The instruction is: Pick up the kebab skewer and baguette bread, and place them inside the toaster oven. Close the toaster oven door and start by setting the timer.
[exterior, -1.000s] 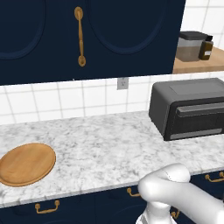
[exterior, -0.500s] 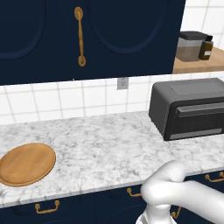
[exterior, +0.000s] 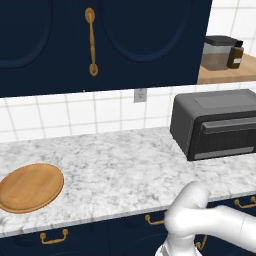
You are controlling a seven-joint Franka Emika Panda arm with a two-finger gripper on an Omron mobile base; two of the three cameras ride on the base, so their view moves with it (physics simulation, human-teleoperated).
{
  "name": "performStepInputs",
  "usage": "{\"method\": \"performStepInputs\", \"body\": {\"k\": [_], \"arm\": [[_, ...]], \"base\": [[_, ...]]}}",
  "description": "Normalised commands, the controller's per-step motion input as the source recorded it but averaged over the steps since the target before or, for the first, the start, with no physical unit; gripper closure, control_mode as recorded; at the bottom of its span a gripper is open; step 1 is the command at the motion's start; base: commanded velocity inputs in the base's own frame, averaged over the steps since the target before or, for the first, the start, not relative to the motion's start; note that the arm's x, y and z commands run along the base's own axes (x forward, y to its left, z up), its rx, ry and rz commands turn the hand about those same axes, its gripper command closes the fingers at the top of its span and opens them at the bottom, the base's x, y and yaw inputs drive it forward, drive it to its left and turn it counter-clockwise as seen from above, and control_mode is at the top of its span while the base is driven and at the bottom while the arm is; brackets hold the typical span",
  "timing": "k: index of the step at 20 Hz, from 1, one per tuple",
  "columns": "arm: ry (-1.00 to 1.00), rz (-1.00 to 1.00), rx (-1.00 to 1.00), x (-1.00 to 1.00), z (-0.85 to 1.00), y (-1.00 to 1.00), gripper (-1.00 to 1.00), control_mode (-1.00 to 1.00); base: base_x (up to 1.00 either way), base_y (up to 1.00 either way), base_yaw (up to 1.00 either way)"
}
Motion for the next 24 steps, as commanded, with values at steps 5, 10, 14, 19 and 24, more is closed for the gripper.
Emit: {"method": "performStepInputs", "body": {"k": [5,10,14,19,24], "arm": [[0.00,-0.10,0.00,0.25,-0.01,-0.02,-1.00,-1.00],[0.00,-0.08,0.00,0.12,0.00,0.00,-1.00,-1.00],[0.00,-0.04,0.00,0.07,0.00,0.00,-1.00,-1.00],[0.00,-0.01,0.00,0.14,0.00,-0.03,-1.00,-1.00],[0.00,0.00,0.00,0.11,0.00,-0.34,-1.00,-1.00]], "base": [[0.00,0.00,0.00],[0.00,0.00,0.00],[0.00,0.00,0.00],[0.00,0.00,0.00],[0.00,0.00,0.00]]}}
